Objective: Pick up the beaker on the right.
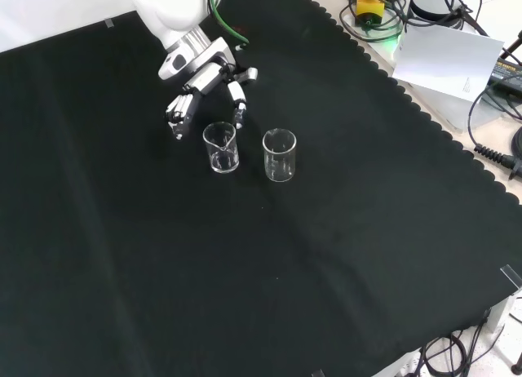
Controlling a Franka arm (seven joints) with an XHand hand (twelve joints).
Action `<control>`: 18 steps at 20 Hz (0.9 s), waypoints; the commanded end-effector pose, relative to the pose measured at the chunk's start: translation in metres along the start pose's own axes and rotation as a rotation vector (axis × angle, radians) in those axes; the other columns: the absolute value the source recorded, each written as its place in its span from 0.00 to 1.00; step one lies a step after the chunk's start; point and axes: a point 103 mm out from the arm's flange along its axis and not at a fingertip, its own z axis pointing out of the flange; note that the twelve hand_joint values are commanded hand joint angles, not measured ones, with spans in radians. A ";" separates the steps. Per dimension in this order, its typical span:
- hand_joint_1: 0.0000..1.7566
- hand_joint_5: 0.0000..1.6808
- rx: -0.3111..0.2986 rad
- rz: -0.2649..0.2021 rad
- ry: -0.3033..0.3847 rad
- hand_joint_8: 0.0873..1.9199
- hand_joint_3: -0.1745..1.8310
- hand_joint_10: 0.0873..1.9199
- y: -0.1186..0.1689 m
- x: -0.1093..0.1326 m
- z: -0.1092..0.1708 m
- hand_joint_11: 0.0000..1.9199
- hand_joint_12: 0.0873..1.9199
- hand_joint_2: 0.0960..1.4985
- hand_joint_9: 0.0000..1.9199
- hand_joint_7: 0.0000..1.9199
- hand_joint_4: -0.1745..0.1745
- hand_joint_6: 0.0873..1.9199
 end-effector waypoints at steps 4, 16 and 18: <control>0.53 0.26 0.007 -0.048 0.082 0.27 0.40 0.27 0.016 -0.001 0.018 0.00 0.68 0.28 0.19 0.15 0.48 0.00; 0.52 0.28 -0.058 -0.093 0.173 0.29 0.41 0.27 0.026 0.010 0.033 0.03 0.71 0.26 0.26 0.20 0.46 0.00; 0.52 0.28 -0.063 -0.092 0.173 0.29 0.40 0.27 0.027 0.010 0.034 0.03 0.71 0.26 0.26 0.21 0.45 0.00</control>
